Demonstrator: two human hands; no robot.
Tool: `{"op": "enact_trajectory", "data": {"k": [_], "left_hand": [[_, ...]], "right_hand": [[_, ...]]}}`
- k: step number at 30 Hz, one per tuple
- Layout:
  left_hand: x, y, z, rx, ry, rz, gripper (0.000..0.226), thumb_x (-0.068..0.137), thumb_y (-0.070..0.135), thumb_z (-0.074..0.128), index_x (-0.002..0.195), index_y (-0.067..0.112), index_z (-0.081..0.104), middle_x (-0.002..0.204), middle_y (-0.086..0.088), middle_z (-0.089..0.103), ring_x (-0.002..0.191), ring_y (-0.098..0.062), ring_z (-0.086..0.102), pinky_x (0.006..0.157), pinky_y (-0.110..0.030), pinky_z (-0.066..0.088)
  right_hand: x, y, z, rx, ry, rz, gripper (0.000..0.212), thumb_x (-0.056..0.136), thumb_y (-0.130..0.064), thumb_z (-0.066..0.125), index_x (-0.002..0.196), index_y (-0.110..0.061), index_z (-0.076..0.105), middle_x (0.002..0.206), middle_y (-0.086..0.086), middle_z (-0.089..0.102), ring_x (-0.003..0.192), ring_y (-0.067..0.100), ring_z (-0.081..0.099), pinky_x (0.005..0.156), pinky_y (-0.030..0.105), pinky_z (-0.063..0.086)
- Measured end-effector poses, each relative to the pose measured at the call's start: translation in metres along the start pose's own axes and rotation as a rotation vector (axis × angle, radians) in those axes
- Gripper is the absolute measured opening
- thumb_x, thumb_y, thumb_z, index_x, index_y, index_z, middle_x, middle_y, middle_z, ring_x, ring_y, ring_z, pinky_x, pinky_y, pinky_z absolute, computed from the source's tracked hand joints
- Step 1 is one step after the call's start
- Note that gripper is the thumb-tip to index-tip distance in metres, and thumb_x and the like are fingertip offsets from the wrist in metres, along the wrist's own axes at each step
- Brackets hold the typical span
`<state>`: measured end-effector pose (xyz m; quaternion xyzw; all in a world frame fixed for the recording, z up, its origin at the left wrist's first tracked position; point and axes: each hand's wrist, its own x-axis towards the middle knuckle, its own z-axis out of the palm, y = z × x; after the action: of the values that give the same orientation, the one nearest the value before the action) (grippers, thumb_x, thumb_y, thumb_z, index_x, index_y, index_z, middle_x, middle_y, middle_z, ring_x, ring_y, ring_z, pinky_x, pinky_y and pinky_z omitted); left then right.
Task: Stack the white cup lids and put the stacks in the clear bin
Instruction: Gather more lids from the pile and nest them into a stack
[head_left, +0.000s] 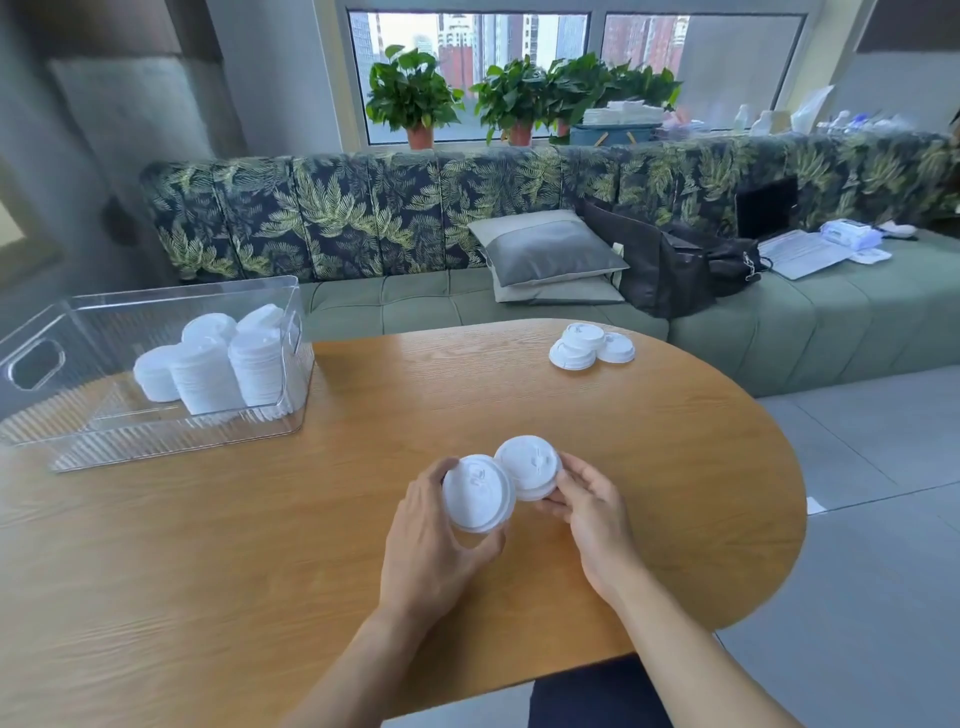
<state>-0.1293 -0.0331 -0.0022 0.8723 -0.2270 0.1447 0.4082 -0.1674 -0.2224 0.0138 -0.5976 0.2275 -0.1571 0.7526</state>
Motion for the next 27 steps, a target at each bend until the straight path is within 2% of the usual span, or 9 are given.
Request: {"op": "enact_trajectory", "data": {"k": [7, 12, 15, 19, 24, 27], "left_hand": [[-0.001, 0.001, -0.001, 0.012, 0.008, 0.05, 0.087, 0.071, 0.062, 0.08, 0.141, 0.034, 0.036, 0.128, 0.025, 0.048, 0.114, 0.005, 0.05, 0.094, -0.017, 0.042], [-0.004, 0.004, 0.001, 0.07, -0.022, 0.189, 0.085, 0.072, 0.06, 0.077, 0.142, 0.025, 0.043, 0.131, 0.012, 0.059, 0.117, -0.006, 0.057, 0.098, -0.025, 0.047], [-0.004, 0.008, 0.002, 0.133, -0.037, 0.286, 0.084, 0.073, 0.059, 0.077, 0.14, 0.023, 0.042, 0.134, 0.006, 0.063, 0.116, -0.012, 0.061, 0.097, -0.03, 0.05], [-0.004, 0.01, 0.0, 0.156, -0.032, 0.312, 0.08, 0.073, 0.062, 0.073, 0.136, 0.022, 0.043, 0.133, 0.004, 0.064, 0.115, -0.015, 0.062, 0.096, -0.031, 0.051], [-0.004, 0.01, 0.0, 0.167, -0.025, 0.311, 0.078, 0.076, 0.063, 0.071, 0.135, 0.022, 0.044, 0.134, 0.001, 0.065, 0.117, -0.017, 0.064, 0.097, -0.033, 0.053], [-0.004, 0.01, 0.0, 0.149, -0.042, 0.288, 0.079, 0.075, 0.063, 0.072, 0.136, 0.023, 0.043, 0.137, 0.001, 0.063, 0.121, -0.016, 0.064, 0.099, -0.034, 0.054]], "right_hand": [[0.0, -0.002, -0.001, 0.086, 0.059, 0.008, 0.017, 0.097, -0.017, 0.072, 0.113, -0.013, 0.078, 0.108, 0.002, 0.08, 0.106, 0.019, 0.073, 0.084, 0.03, 0.058], [0.002, -0.003, -0.004, 0.072, 0.03, 0.029, 0.018, 0.097, -0.024, 0.071, 0.111, -0.014, 0.079, 0.108, 0.0, 0.08, 0.112, 0.02, 0.071, 0.105, 0.038, 0.054], [0.002, -0.004, -0.006, 0.056, -0.026, 0.048, 0.016, 0.099, -0.022, 0.069, 0.107, -0.015, 0.08, 0.108, 0.002, 0.08, 0.113, 0.022, 0.071, 0.107, 0.041, 0.052], [0.001, -0.006, -0.007, 0.036, -0.096, 0.061, 0.018, 0.101, -0.014, 0.064, 0.103, -0.015, 0.081, 0.108, 0.005, 0.08, 0.112, 0.024, 0.071, 0.103, 0.04, 0.053], [-0.004, -0.007, -0.002, -0.062, -0.216, 0.023, 0.017, 0.102, -0.017, 0.063, 0.108, -0.017, 0.079, 0.105, 0.004, 0.08, 0.094, 0.015, 0.072, 0.074, 0.022, 0.055], [-0.006, -0.008, 0.0, -0.109, -0.258, 0.008, 0.018, 0.102, -0.019, 0.063, 0.106, -0.02, 0.08, 0.104, 0.003, 0.08, 0.091, 0.011, 0.073, 0.074, 0.021, 0.055]]}}
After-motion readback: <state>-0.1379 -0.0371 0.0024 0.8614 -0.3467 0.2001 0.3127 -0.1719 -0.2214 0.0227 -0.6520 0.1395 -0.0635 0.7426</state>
